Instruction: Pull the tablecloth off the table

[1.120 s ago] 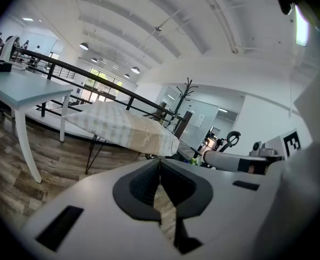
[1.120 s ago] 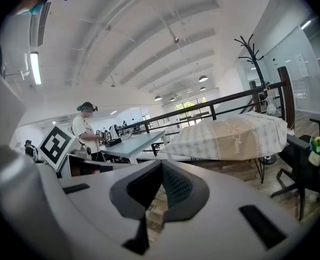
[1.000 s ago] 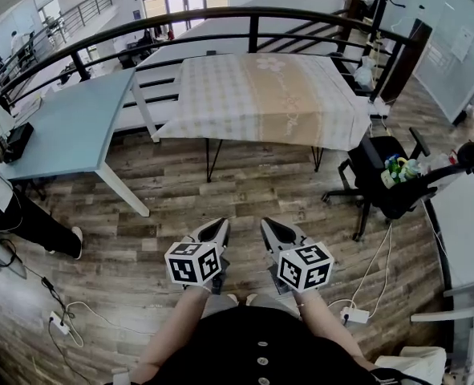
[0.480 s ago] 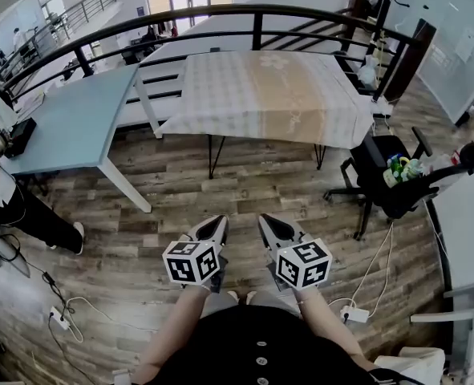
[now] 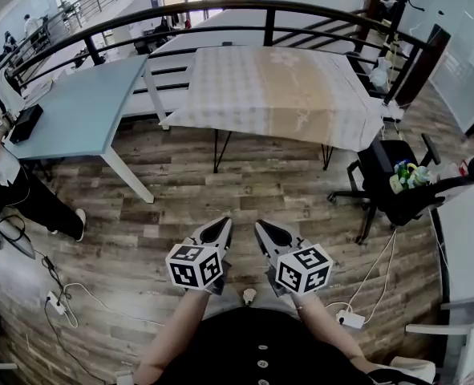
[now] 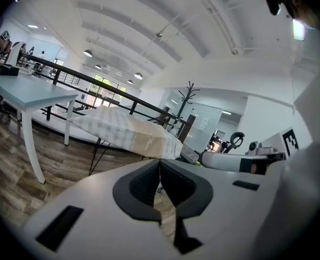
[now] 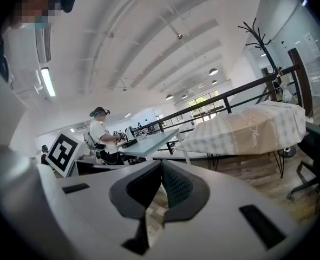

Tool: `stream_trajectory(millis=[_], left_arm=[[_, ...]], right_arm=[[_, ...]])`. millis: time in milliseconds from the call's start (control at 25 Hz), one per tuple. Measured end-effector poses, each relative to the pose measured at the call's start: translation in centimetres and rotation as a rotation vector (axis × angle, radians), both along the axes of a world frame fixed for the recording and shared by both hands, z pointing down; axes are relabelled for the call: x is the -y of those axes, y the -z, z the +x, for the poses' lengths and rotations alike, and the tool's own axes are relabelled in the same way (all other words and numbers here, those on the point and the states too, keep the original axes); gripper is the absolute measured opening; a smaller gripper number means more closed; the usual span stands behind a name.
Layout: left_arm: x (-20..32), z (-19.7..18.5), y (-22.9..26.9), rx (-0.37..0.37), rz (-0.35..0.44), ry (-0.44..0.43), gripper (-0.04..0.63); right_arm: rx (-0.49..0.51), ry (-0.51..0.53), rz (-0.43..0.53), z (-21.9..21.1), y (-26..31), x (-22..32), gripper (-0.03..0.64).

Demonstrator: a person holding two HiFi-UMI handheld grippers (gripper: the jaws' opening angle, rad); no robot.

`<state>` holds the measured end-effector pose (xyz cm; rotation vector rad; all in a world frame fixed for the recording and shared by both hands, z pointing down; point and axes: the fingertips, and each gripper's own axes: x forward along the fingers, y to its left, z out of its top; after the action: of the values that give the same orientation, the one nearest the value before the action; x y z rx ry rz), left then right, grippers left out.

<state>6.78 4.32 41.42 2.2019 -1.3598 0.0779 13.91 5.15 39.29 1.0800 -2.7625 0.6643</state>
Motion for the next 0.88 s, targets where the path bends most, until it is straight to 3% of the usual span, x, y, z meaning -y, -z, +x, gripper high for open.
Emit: stream_trajectory(millis=[360,560,880], left_arm=[[1.0,0.0,-1.4,0.023,-0.019,0.045,0.015],[4.6,-2.0,-1.3,0.062,-0.007,0.085,0.015],[13.1,-7.1,-0.6,0.048,0.017,0.082,0.015]], right_arm=[[0.0,0.005,-0.056,0.9,-2.0,1.7,0.026],[-0.013,-0.011,-0.049,0.0,-2.0,5.3,0.027],[-0.062,-0.008,-0.031,-5.0,-2.0,13.5,0.028]])
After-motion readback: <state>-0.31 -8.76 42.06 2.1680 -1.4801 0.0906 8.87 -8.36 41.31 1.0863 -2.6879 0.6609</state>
